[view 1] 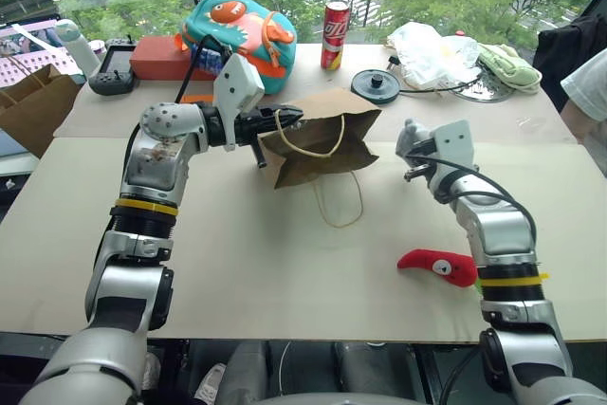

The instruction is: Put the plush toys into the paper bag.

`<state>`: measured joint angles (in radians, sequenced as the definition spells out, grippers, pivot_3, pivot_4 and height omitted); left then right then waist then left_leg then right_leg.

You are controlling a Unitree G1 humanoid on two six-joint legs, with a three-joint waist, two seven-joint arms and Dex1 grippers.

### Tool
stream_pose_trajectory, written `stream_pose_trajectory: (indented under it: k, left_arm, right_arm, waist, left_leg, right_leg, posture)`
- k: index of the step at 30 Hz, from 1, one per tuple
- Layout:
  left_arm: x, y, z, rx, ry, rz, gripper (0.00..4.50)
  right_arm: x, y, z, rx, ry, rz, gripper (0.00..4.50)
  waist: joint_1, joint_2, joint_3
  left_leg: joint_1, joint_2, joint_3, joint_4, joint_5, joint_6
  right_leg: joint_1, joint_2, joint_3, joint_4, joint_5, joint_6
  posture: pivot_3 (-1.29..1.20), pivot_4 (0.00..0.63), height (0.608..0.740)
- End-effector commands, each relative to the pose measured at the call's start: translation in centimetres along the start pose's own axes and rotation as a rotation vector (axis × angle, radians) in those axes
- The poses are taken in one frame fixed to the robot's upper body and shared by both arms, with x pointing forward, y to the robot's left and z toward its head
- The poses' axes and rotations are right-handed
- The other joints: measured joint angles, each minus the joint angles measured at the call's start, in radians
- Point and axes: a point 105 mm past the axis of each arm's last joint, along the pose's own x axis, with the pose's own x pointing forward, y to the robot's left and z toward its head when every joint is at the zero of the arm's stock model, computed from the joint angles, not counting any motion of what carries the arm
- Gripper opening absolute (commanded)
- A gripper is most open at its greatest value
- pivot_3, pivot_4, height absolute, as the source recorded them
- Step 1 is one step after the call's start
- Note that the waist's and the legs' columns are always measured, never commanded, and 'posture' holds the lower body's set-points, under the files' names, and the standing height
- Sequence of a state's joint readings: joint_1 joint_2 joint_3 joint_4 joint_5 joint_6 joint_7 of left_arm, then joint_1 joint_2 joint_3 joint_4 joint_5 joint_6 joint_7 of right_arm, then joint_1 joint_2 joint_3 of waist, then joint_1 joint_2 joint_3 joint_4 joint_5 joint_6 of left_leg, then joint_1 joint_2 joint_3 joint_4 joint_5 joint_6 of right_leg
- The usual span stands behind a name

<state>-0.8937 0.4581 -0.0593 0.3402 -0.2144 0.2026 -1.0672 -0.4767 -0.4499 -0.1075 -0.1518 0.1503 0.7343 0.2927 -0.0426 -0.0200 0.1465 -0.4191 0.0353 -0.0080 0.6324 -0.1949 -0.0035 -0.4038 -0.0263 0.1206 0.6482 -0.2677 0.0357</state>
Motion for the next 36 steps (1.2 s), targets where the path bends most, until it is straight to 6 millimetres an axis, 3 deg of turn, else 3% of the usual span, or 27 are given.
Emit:
stream_pose_trajectory:
  k: [1, 6, 12, 19, 25, 34, 36]
  left_arm:
    - [-0.1, 0.4, 1.6, 0.011, -0.055, 0.018, 0.00]
    - [0.0, 0.3, 1.6, -0.001, -0.060, 0.015, 0.00]
    - [0.3, 0.2, 2.0, -0.039, -0.088, 0.012, 0.00]
    - [0.3, 0.8, 2.6, -0.081, -0.108, 0.024, 0.00]
    - [0.4, 0.6, 2.7, -0.086, -0.110, 0.016, 0.00]
    - [0.7, -0.3, 2.7, -0.087, -0.116, -0.025, 0.00]
    - [0.8, -0.7, 2.5, -0.085, -0.108, -0.045, 0.00]
  right_arm:
    - [-4.2, 3.1, 4.0, 0.073, -0.097, 0.216, 0.28]
    - [-7.4, 8.5, 5.4, 0.157, -0.085, 0.494, 0.28]
    - [-5.7, 11.6, 4.8, 0.195, -0.015, 0.520, 0.28]
    - [-2.9, 11.5, 2.8, 0.202, 0.057, 0.450, 0.28]
    - [-2.1, 11.2, 1.9, 0.191, 0.080, 0.435, 0.28]
    - [0.8, 11.1, 3.0, 0.199, 0.088, 0.397, 0.28]
    - [1.7, 10.9, 4.4, 0.202, 0.060, 0.379, 0.28]
  waist:
    - [0.001, 0.000, 0.000]
    - [-0.003, 0.000, 0.000]
    - [-0.003, 0.000, 0.000]
    - [0.000, 0.000, 0.000]
    - [-0.001, 0.000, 0.000]
    - [-0.004, 0.000, 0.000]
    - [-0.004, 0.000, 0.000]
  left_leg:
    - [-0.001, 0.000, 0.000, 0.000, 0.000, 0.000]
    - [-0.001, 0.000, -0.003, 0.001, 0.000, 0.000]
    - [0.001, 0.000, -0.002, 0.001, 0.000, 0.000]
    - [-0.002, 0.000, -0.002, 0.001, 0.000, 0.000]
    - [-0.002, 0.000, -0.002, 0.001, 0.000, 0.000]
    - [-0.001, 0.000, -0.002, 0.001, 0.000, 0.000]
    - [-0.001, 0.000, -0.002, 0.001, 0.000, 0.000]
  right_leg:
    - [0.000, 0.000, 0.000, 0.000, 0.000, 0.000]
    - [0.000, 0.000, -0.001, 0.000, 0.000, 0.000]
    - [0.000, 0.001, -0.001, 0.000, 0.000, 0.000]
    - [-0.001, 0.000, -0.001, 0.000, 0.000, 0.000]
    - [-0.001, 0.000, -0.002, 0.000, 0.000, 0.000]
    - [-0.001, 0.001, -0.001, 0.000, 0.000, 0.000]
    - [-0.001, 0.001, -0.001, 0.000, 0.000, 0.000]
  posture:
    - [0.00, 0.150, 0.733]
    - [0.00, 0.150, 0.733]
    - [0.00, 0.150, 0.733]
    - [0.00, 0.150, 0.733]
    - [0.00, 0.150, 0.733]
    - [0.00, 0.150, 0.733]
    - [0.00, 0.150, 0.733]
